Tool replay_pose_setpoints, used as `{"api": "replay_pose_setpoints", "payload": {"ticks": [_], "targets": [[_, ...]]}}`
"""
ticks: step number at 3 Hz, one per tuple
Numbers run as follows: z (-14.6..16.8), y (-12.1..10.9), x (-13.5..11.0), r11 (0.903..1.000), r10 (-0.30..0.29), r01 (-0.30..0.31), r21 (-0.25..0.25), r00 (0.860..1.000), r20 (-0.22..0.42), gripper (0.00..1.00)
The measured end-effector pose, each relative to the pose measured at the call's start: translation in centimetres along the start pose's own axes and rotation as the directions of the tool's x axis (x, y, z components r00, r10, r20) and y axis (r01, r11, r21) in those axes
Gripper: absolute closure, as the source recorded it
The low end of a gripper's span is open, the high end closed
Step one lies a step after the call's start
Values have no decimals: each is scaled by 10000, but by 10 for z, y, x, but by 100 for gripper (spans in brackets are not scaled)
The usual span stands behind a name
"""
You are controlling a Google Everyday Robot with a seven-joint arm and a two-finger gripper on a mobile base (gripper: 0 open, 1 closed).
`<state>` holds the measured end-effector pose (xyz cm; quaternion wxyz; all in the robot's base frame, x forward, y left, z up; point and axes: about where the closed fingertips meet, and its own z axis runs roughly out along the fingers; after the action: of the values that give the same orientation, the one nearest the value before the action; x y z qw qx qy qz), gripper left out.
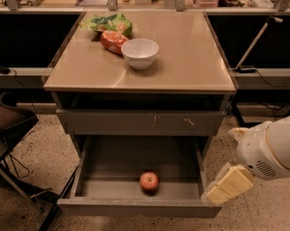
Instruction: Pick apple from middle drawer and place on counter
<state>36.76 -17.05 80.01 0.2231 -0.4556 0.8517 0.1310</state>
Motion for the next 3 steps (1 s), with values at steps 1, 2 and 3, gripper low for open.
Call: {"api": "replay_pose_setpoints", "payload": {"ticks": [1,2,3], "targets": [[-1,0,0,10000,-4,4,11,10000,8,0],[17,-3,-2,9995,137,-143,286,9997,186,0],[91,21,7,9976,692,-692,62,9976,-45,0]]}}
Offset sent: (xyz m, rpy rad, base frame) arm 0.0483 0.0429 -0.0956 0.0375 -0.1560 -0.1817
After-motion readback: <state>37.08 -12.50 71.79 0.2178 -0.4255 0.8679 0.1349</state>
